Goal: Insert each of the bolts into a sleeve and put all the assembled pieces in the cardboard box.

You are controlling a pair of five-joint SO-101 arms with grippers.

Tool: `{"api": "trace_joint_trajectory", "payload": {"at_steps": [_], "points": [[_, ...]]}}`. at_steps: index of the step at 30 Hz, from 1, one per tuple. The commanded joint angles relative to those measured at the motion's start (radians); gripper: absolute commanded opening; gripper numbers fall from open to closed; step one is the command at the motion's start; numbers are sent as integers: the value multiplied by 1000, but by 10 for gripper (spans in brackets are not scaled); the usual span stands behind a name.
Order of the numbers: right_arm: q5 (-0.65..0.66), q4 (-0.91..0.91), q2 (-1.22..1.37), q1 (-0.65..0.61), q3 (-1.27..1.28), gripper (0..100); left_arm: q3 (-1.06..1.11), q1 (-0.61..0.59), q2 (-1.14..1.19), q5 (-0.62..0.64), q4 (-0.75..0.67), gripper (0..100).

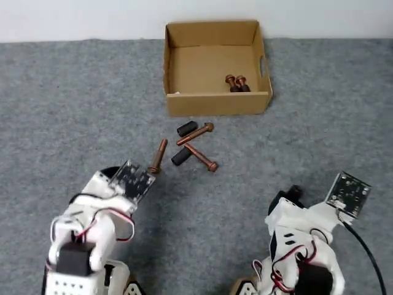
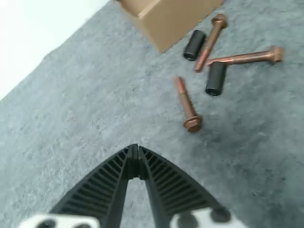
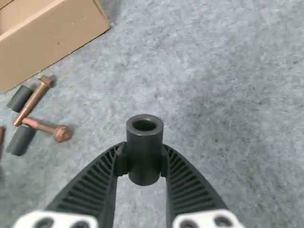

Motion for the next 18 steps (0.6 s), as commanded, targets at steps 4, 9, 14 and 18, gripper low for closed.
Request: {"api": "trace_joint_trajectory", "payload": {"at_steps": [4,9,14,18], "points": [[21,-28,2,22,-3,8,-320,84,456,-72,12,6],[21,-28,2,22,-2,8,-472,160,773,-239,38,6],[21,-27,2,22,0,8,-610,201,1049,-465,35,8],[21,-27,2,22,0,8,-763,218,1238,-552,75,88]]}}
